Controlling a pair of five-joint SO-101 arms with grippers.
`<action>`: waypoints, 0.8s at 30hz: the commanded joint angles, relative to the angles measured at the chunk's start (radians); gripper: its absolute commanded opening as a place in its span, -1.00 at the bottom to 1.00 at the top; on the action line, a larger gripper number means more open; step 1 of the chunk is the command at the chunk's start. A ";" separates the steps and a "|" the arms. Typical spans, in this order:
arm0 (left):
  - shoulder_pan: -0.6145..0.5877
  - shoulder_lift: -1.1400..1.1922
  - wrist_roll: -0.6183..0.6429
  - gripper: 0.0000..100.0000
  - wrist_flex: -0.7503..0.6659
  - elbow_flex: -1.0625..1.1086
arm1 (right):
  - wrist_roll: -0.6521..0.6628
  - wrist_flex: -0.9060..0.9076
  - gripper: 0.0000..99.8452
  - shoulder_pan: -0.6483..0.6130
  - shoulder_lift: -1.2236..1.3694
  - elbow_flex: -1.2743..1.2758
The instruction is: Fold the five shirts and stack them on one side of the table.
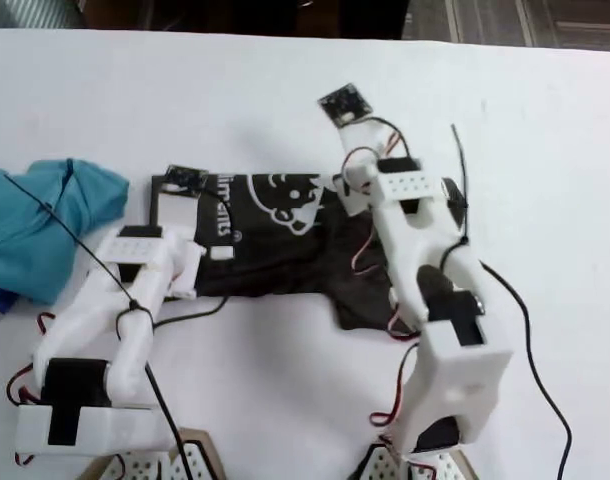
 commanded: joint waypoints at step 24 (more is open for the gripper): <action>-0.018 -0.011 0.006 -0.95 -0.017 0.001 | 0.135 0.337 -0.96 0.344 -0.012 0.035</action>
